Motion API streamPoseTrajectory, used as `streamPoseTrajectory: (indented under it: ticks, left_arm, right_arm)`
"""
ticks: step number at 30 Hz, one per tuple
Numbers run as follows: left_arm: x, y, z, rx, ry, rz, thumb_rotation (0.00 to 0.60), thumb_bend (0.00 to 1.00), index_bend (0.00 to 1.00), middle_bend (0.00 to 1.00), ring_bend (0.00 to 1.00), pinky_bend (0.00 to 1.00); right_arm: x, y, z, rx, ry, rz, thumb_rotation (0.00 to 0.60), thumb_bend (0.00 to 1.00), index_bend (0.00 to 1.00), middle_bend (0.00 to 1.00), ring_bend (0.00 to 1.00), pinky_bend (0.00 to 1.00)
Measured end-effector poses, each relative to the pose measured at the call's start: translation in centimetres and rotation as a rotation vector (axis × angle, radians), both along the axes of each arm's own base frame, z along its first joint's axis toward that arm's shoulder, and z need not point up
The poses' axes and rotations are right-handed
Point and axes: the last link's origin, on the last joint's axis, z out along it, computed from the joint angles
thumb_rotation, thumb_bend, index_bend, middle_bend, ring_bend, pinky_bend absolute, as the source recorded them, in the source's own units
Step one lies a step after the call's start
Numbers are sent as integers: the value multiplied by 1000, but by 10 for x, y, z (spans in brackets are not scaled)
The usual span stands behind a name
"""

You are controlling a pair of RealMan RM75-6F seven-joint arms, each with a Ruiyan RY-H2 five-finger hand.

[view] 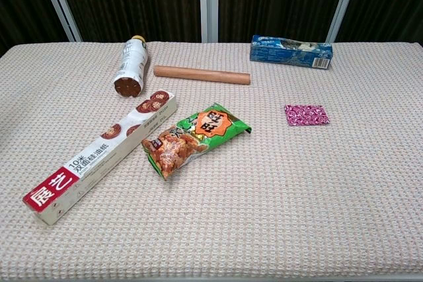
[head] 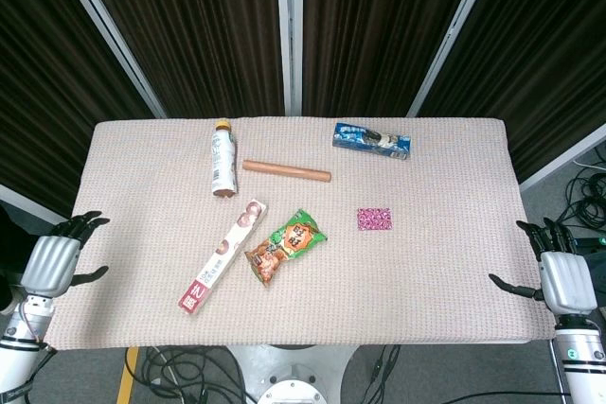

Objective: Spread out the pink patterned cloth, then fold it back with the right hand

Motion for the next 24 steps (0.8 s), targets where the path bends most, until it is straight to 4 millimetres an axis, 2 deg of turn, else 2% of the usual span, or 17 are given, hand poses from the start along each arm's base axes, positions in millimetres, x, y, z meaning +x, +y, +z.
streamPoseTrajectory:
  ticks: [12,19,24]
  left_arm:
    - [0,0,-4,-10,-1,8,600,32,286,287,237,335]
    - [-3,3,-6,-15,-7,24,600,32,286,287,237,334]
    - [0,4,-7,-10,-14,10,600,32,286,287,237,334]
  right_arm:
    - [2,-7,-3,23,0,2,301,2,132,170,0,28]
    - [0,-21,-9,64,-18,-32,316,1,132,178,6,30]
    - [6,-37,-14,69,0,-20,318,4,131,194,49,61]
